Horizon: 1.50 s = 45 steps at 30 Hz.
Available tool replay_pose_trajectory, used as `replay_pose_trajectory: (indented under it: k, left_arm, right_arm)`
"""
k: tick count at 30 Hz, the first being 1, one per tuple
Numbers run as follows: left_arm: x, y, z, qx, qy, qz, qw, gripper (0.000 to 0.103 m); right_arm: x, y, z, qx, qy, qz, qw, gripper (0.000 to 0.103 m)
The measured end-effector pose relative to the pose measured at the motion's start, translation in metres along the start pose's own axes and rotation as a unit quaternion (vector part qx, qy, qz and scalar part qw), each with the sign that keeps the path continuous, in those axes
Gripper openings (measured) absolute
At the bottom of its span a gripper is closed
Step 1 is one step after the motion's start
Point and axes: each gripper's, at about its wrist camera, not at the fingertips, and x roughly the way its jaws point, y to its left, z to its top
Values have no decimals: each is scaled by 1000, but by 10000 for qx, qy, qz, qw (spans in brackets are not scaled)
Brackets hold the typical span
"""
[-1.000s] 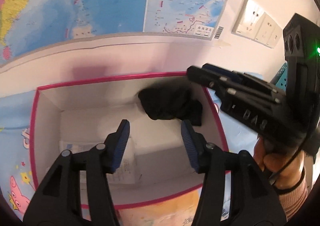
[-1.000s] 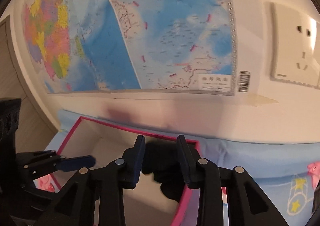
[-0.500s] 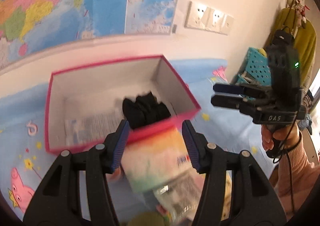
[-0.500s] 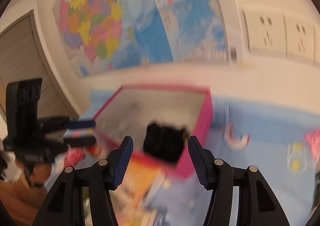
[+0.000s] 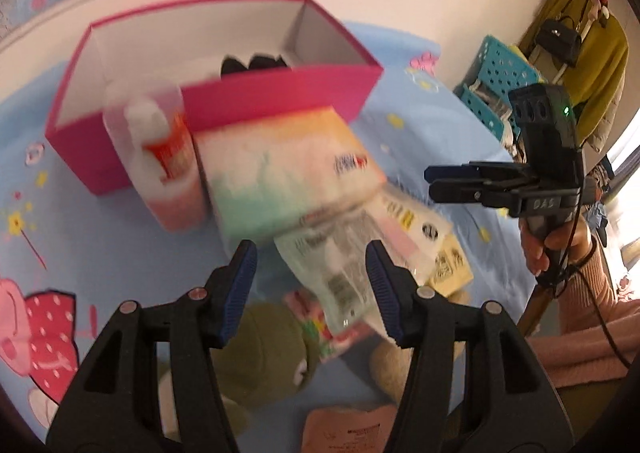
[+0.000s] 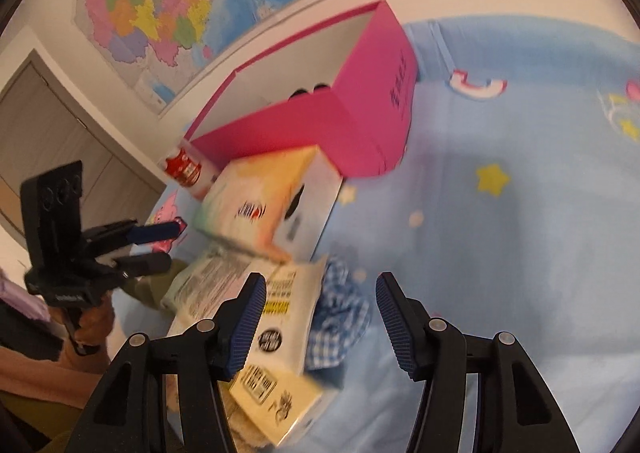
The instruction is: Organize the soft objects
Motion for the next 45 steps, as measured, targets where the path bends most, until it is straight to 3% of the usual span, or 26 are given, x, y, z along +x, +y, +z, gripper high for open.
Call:
replay_pose_trajectory:
  k: [6,13,17,22,25,29,33,39,41,45]
  left_arm:
    - [4,-4,-15,-5,184,-155,9997,59]
    - [0,-14,-20,172,163,-319,9992,66]
    - [3,-24,-22,365,244,-371,9983,66]
    - [13,-33,-24,489,428,-346,9973,66]
    - [11,-32,-22,408,423,-404,9975,66]
    - [10,-20,-19,174,409,-518,9977,66]
    - [12,-15,-16,68,447,-443,9980,53]
    - [12,-18,-19,109,445,-496,9977,43]
    - [11,-17,-20,88,434,-405,9982,33]
    - [8,-17,-23,152,345,-333,9987,32]
  right_arm:
    - [7,6,-10,-3,152,223,9996,58]
    - [-6,18,-16,-114,-144,186,9997,58]
    - [-3,32,-20,-379,-53,194,9991,58]
    - [8,22,-22,-167,67,94,9998,55]
    - [2,27,-20,-244,-96,43,9996,55]
    - [0,45,-15,-474,-151,405,9979,55]
    - [27,50,-12,-443,157,476,9978,55]
    - [37,52,-10,-471,119,551,9973,55]
    - [36,47,-12,-397,55,535,9978,54]
    - [32,40,-15,-212,2,601,9980,54]
